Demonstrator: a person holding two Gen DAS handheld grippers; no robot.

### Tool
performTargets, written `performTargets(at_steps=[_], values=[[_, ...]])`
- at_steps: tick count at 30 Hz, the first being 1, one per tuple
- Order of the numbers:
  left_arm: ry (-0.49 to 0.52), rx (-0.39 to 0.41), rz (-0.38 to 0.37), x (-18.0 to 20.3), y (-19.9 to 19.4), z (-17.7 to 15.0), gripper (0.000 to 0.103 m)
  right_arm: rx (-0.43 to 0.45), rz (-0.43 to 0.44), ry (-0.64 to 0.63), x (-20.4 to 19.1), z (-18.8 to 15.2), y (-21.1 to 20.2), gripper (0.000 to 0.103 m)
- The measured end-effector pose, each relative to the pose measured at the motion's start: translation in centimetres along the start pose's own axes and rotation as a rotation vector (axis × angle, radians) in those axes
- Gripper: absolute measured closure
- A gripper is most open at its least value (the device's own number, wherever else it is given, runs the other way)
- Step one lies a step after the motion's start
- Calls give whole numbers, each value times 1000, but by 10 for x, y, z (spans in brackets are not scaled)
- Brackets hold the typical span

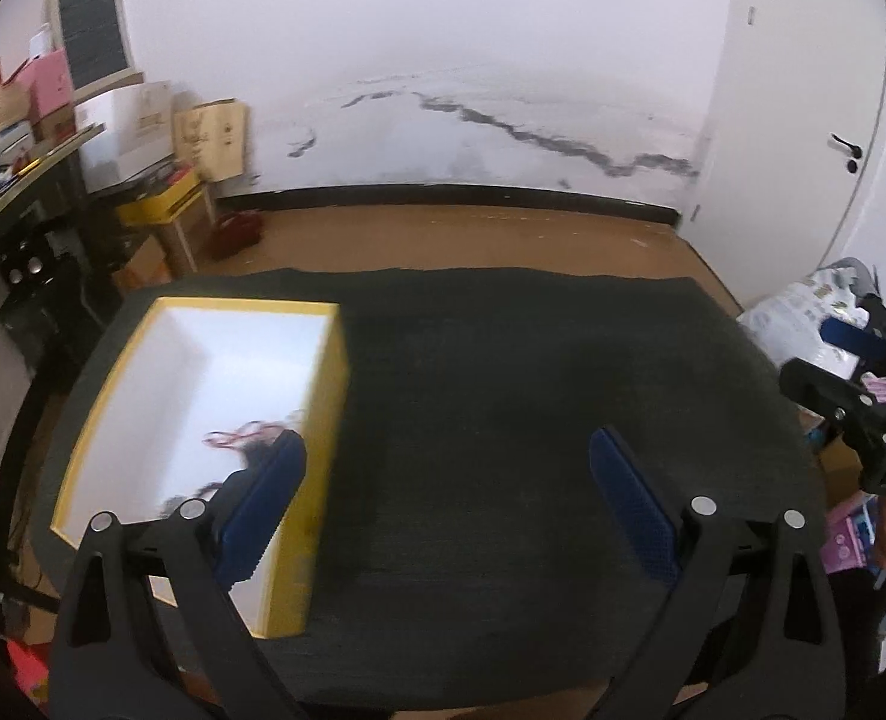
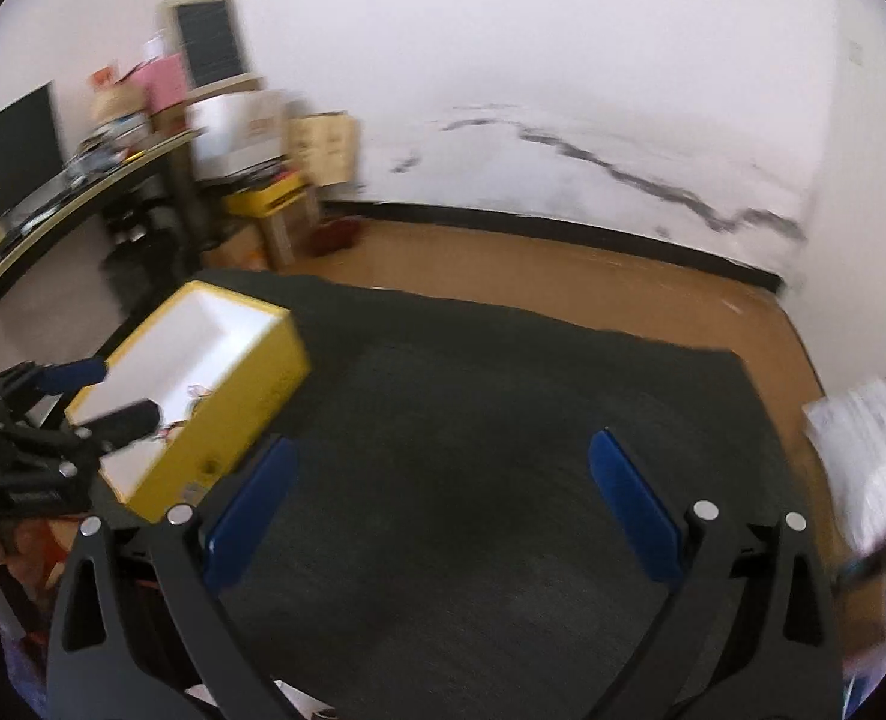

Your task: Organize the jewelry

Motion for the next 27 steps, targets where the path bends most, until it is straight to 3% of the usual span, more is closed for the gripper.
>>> performTargets(at_steps=[5, 10, 12, 15, 18, 24, 27], values=[[15, -6, -40, 41, 23, 1, 10, -5, -43, 111, 60, -25, 7, 7], [66, 36, -49, 47, 61, 5, 10, 2, -93, 158, 87, -39, 45, 7], [63, 82, -32, 39, 69, 6, 10, -1, -100, 165, 83, -39, 67, 7], [66, 65, -40, 26, 83, 1, 10, -35, -93, 136, 76, -49, 95, 7], [51, 75, -2, 15, 92, 0, 10, -70, -67, 103, 63, -55, 111, 7], [65, 60, 64, 8, 104, -12, 10, -90, -46, 88, 58, -60, 122, 7], [48, 51, 59, 7, 105, -16, 10, -85, -44, 92, 59, -58, 121, 7]])
Point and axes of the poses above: each gripper's, at about its wrist camera, not at the fingertips, and y roughly the way its jaws point, x to its right, z to its top, the point moved 9 cm from there along y, roughly the way its jaws point, and after that the axes turned 4 degrees about -z, right-handed, at the moved point
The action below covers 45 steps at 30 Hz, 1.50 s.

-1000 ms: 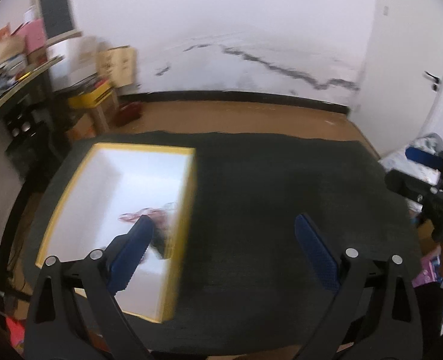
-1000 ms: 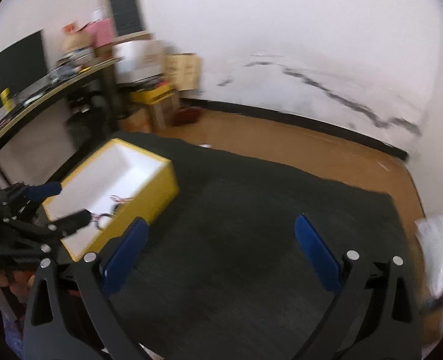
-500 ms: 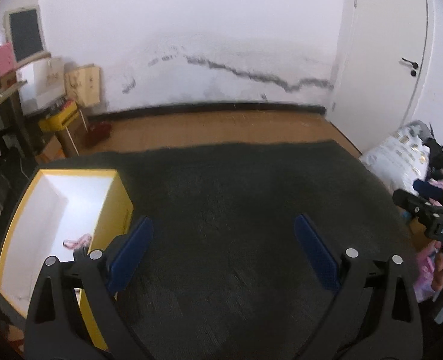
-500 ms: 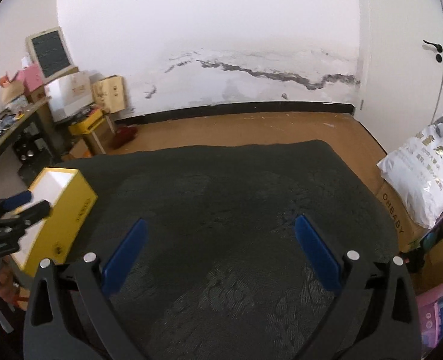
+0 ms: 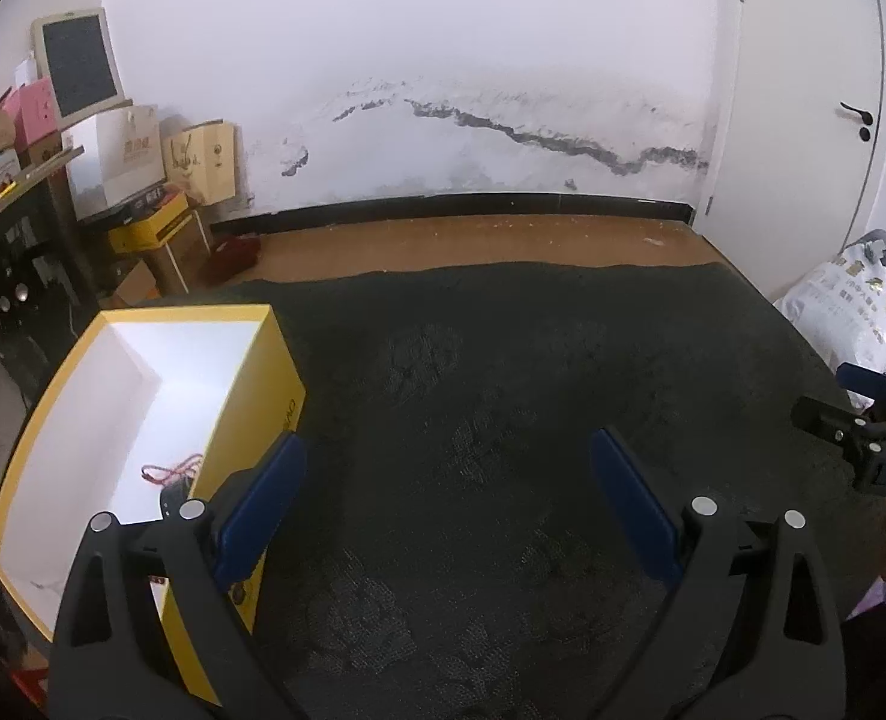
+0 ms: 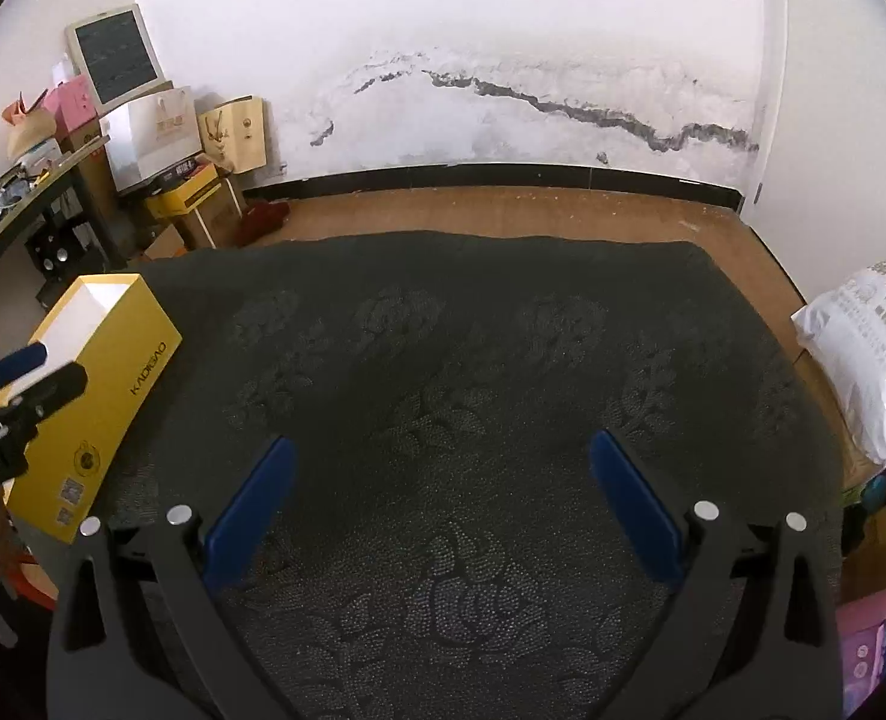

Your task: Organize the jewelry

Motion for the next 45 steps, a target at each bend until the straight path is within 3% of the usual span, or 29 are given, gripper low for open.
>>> performTargets(at_steps=[45], values=[[-13, -20, 10, -2, 7, -6, 10, -1, -14, 13, 5, -4, 6, 7]])
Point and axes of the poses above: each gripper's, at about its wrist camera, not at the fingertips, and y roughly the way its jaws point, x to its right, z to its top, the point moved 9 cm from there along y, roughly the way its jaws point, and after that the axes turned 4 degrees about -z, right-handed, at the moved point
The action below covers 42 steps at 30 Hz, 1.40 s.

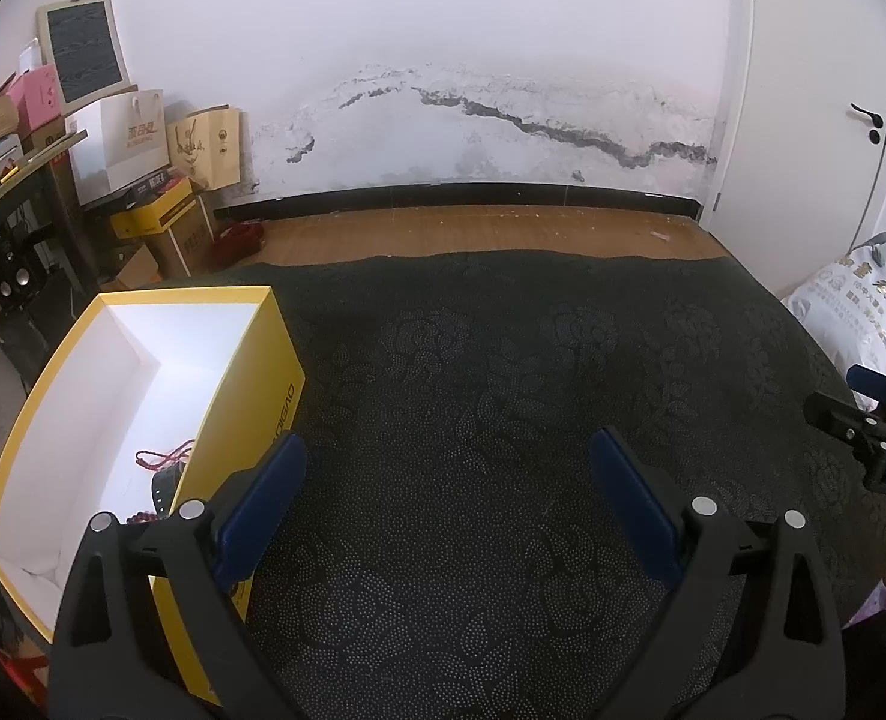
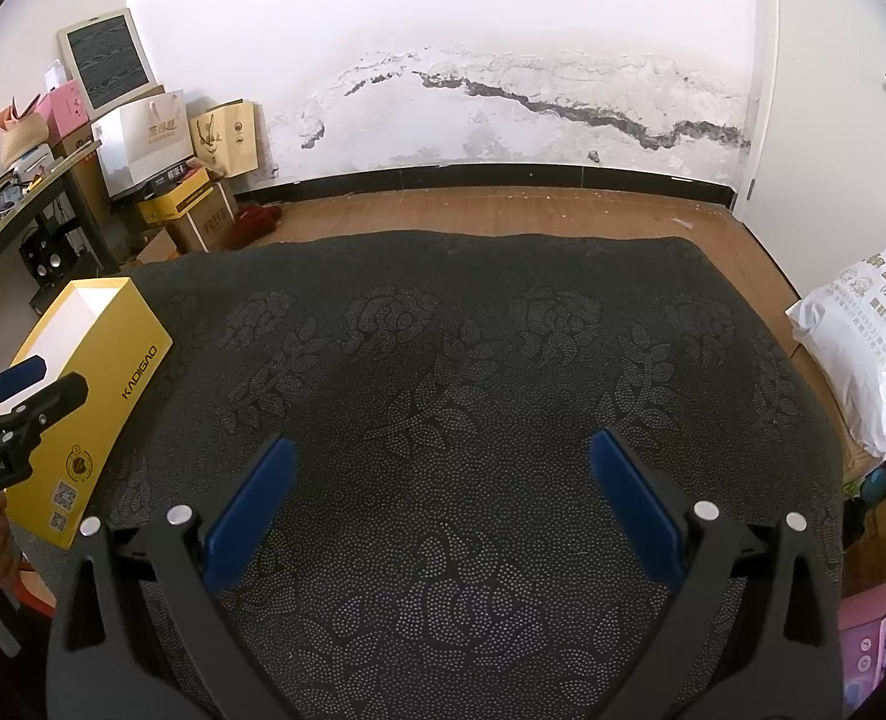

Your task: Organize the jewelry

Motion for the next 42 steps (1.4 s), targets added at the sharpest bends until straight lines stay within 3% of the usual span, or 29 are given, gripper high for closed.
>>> performTargets(at_steps=[42], values=[[5, -6, -3, 0, 4, -2, 10, 1, -4, -4, -1, -2, 0, 7]])
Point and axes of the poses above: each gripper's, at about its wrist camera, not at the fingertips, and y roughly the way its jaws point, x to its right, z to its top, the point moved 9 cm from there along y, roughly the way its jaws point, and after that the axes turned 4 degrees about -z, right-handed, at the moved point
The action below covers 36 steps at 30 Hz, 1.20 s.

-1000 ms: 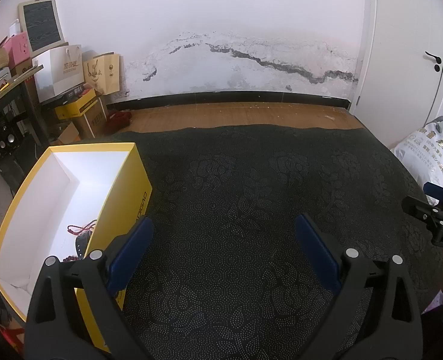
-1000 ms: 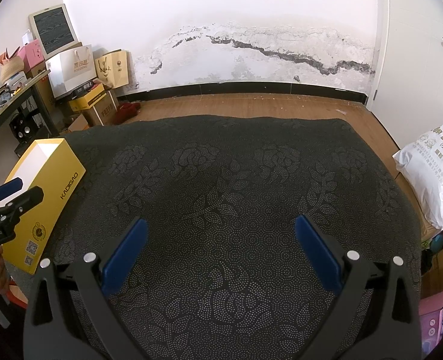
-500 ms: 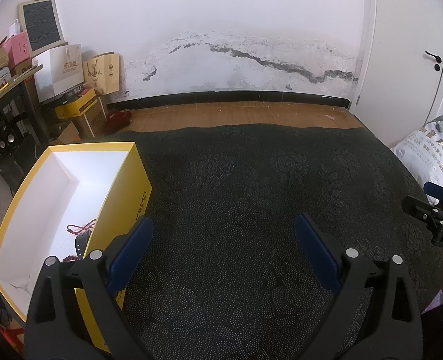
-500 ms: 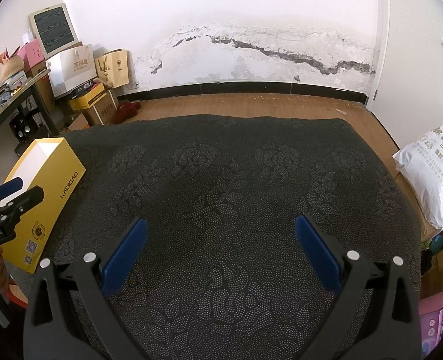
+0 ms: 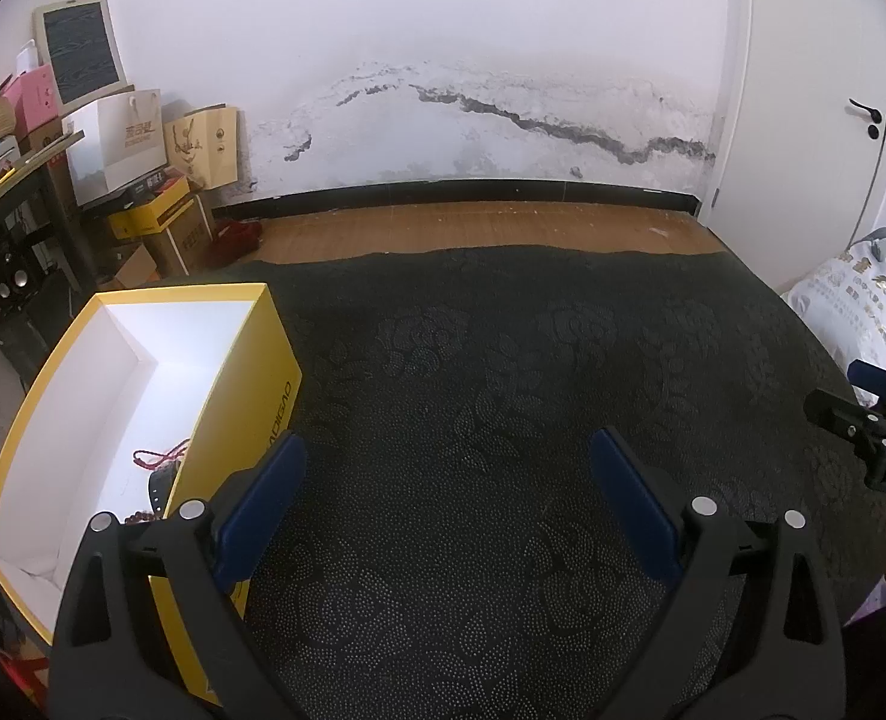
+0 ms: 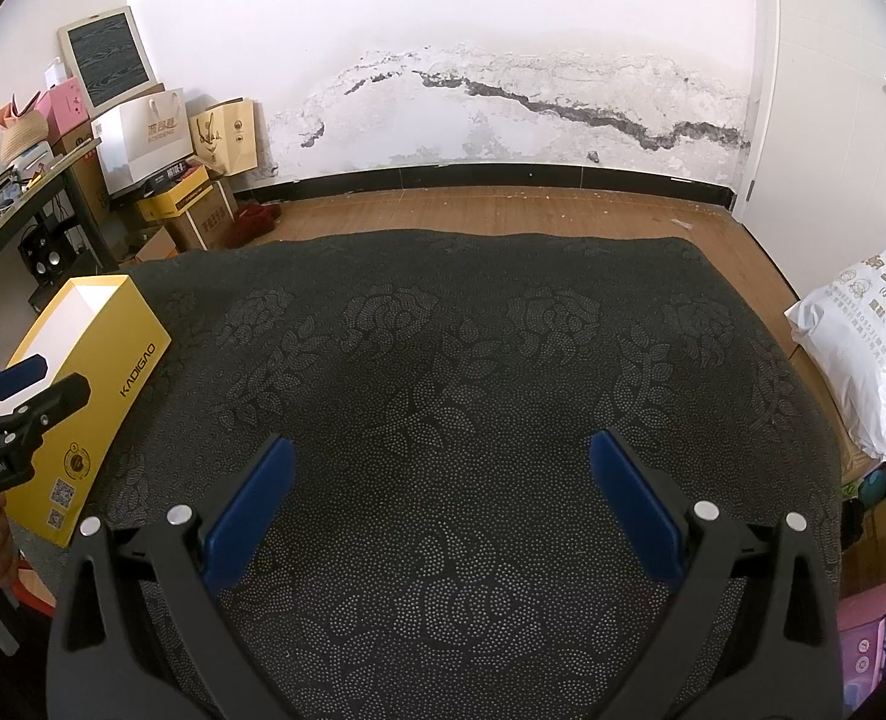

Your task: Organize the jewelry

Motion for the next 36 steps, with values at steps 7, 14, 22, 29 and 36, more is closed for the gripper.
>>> performTargets(at_steps=[7, 14, 22, 29, 36], values=[[0, 0, 0, 0, 0, 0, 10, 0, 1, 1, 0, 0, 0, 7], [1, 0, 0, 0, 1, 0, 10, 0, 1, 0, 0, 0, 0, 7], [-5, -9, -3, -1, 2, -2, 10, -1, 1, 0, 0, 0, 0, 7], [-11, -19, -5, -2, 2, -2, 9, 1, 0, 1, 0, 0, 0, 7], [-2, -26, -6, 0, 2, -2, 9, 0, 1, 0, 0, 0, -1, 7]])
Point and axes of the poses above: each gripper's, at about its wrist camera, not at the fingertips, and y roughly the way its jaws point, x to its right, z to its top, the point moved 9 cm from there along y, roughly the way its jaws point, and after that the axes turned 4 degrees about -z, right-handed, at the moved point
